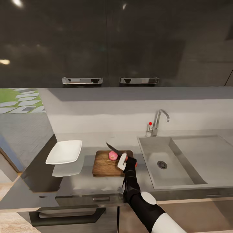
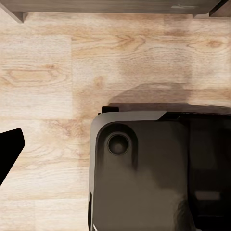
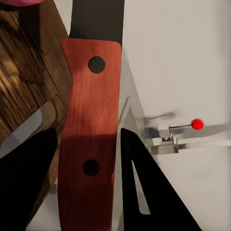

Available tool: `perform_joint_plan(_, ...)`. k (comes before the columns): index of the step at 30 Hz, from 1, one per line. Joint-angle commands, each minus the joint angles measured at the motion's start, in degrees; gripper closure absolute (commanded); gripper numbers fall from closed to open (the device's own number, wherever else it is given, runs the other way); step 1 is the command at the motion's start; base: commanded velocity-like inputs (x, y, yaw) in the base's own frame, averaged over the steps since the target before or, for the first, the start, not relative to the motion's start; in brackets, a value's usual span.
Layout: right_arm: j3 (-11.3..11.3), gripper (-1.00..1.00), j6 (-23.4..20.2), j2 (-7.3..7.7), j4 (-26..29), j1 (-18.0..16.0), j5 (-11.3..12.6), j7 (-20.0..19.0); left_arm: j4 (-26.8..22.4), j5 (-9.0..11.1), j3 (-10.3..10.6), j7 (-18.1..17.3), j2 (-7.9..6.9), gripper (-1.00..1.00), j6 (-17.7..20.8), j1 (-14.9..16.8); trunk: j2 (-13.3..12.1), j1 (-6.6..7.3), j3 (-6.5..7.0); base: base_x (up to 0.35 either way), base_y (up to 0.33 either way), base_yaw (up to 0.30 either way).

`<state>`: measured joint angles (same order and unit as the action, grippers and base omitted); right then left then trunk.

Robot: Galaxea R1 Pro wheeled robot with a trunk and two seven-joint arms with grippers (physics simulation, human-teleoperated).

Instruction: In the kitchen, take the Vidalia onion out of the sink, dice it on the chopping board with the paring knife, put the diced onion into the bowl on the countertop, then place both the paring knife and the chopping board into the sink.

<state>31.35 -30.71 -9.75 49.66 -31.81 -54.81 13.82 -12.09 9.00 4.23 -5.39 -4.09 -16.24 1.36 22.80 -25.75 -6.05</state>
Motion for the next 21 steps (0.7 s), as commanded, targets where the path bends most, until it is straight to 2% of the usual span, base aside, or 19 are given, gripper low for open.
perform_joint_plan(1, 0.18, 1.00, -0.49, 0.01, -0.17, -0.08, -0.30, 0.08, 0.05, 0.60, 0.43, -0.15, -0.04, -1.00, -0.19, 0.05, 0.12, -0.03, -0.12, 0.000, 0.000, 0.000)
perform_joint_plan(21, 0.20, 1.00, -0.49, -0.01, -0.71, -0.07, -0.30, 0.07, 0.05, 0.61, 0.43, -0.13, -0.03, -1.00, -0.19, 0.05, 0.12, -0.03, -0.12, 0.000, 0.000, 0.000)
